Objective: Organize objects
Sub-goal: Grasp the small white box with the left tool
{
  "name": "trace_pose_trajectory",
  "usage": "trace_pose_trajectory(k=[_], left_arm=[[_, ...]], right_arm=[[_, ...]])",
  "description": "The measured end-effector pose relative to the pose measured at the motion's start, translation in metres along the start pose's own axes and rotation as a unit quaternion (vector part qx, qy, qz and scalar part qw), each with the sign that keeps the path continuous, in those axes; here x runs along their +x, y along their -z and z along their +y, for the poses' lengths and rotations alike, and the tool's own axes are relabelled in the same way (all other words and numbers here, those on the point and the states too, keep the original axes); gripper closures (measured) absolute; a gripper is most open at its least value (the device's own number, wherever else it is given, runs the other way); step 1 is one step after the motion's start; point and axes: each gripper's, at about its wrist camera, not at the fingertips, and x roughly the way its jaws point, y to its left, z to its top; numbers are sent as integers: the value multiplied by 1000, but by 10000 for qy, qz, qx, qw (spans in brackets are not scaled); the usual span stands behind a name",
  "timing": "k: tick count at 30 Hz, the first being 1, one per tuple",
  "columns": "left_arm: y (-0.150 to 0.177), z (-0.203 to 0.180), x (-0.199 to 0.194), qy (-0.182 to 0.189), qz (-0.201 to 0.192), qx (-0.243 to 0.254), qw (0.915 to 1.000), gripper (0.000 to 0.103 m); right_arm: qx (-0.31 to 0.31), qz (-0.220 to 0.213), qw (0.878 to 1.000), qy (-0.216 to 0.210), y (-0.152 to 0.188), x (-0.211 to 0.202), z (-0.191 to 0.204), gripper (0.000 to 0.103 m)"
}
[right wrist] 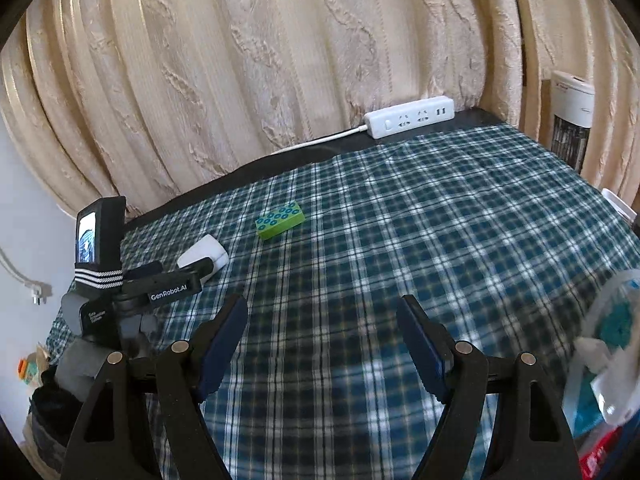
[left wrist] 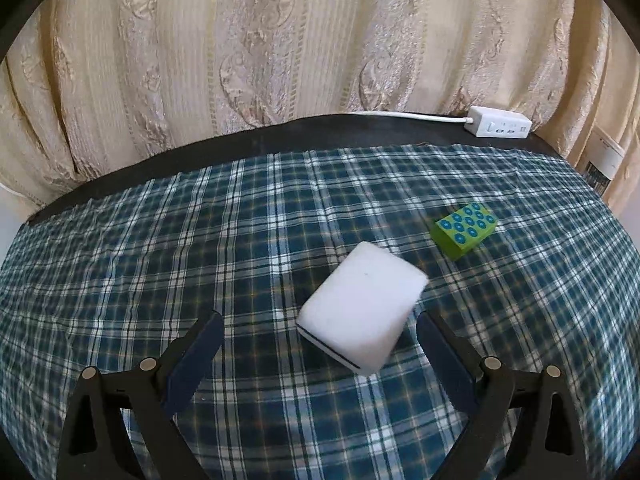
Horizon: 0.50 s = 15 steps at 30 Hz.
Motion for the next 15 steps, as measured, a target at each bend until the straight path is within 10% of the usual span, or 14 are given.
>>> trace_pose_trajectory(k=[15], left_arm=[[-3,3,12,320,159,-5,9994,20]], right_arm=[[-88,266,9995,117,-37,82,11,25]])
